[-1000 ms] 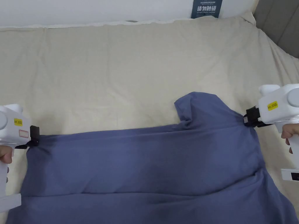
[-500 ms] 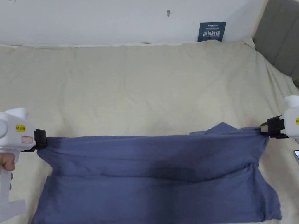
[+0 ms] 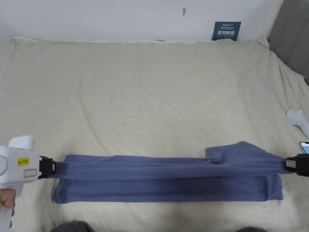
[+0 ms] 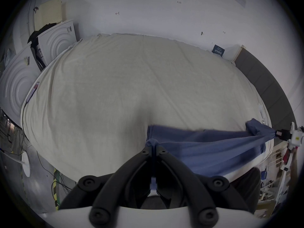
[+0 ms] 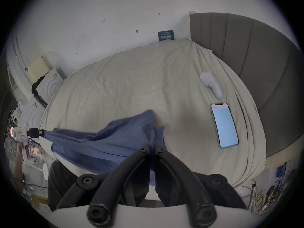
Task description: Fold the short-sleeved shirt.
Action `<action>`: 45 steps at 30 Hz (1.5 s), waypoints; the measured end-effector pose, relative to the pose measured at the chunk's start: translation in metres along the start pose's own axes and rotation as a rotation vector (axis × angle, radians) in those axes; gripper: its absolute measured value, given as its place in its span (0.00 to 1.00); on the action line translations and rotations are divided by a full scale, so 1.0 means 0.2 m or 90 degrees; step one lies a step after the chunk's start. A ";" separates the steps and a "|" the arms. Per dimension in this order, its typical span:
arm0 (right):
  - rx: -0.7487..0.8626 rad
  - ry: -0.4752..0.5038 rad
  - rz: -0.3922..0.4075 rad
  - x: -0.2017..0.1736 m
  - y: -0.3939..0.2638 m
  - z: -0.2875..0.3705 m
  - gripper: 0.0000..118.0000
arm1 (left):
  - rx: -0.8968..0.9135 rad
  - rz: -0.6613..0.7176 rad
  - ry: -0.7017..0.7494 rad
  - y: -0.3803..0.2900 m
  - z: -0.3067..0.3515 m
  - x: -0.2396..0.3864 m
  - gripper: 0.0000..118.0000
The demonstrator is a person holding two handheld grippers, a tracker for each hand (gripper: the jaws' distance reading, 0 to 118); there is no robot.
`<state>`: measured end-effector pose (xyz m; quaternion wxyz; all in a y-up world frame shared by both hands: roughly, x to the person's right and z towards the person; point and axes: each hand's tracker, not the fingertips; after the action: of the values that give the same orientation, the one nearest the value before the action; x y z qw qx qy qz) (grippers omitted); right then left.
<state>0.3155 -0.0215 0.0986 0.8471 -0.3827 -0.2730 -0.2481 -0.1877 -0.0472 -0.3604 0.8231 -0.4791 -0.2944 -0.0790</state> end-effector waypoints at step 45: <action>-0.037 -0.029 0.037 -0.44 0.00 -0.16 0.00 | -0.121 0.219 -0.354 0.17 -0.41 -0.44 0.95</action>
<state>0.2604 -0.0290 0.0242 0.8361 -0.4201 -0.2735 -0.2226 -0.2119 -0.1117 -0.4646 0.6641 -0.5998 -0.4136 0.1679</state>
